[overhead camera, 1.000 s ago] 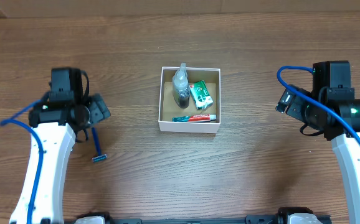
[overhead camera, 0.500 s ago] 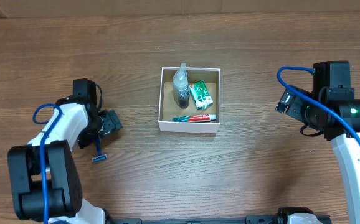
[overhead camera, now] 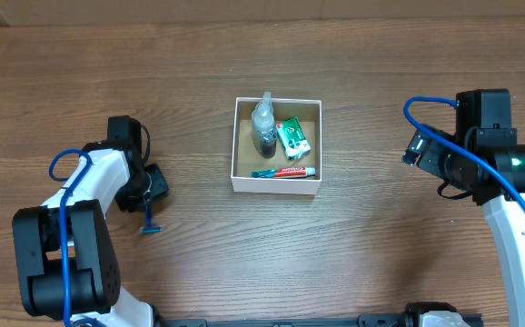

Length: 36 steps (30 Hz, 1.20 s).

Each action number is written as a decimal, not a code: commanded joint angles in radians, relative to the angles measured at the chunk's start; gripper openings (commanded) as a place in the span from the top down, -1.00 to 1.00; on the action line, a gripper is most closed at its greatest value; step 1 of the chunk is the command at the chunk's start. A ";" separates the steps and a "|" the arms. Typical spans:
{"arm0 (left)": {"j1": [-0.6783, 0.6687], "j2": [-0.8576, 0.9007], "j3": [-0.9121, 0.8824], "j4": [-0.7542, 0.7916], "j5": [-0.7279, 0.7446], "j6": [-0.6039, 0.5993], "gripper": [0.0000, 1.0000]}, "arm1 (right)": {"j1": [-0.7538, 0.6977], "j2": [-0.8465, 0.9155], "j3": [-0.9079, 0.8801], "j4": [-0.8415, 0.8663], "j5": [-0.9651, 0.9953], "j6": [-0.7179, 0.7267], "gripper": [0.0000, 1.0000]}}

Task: Pack container
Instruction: 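Grasp the blue razor handle with the left gripper, then place the blue razor into the box with the left gripper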

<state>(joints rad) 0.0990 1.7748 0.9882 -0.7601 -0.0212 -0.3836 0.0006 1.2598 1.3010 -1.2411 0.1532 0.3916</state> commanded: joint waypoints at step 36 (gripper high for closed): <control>-0.767 -0.056 0.428 0.116 -0.178 0.597 0.92 | -0.002 -0.002 -0.004 0.008 0.003 -0.003 -1.00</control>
<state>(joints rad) -0.6704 1.6634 1.4151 -0.6785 -0.1455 0.1429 0.0006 1.2598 1.3010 -1.2308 0.1535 0.3916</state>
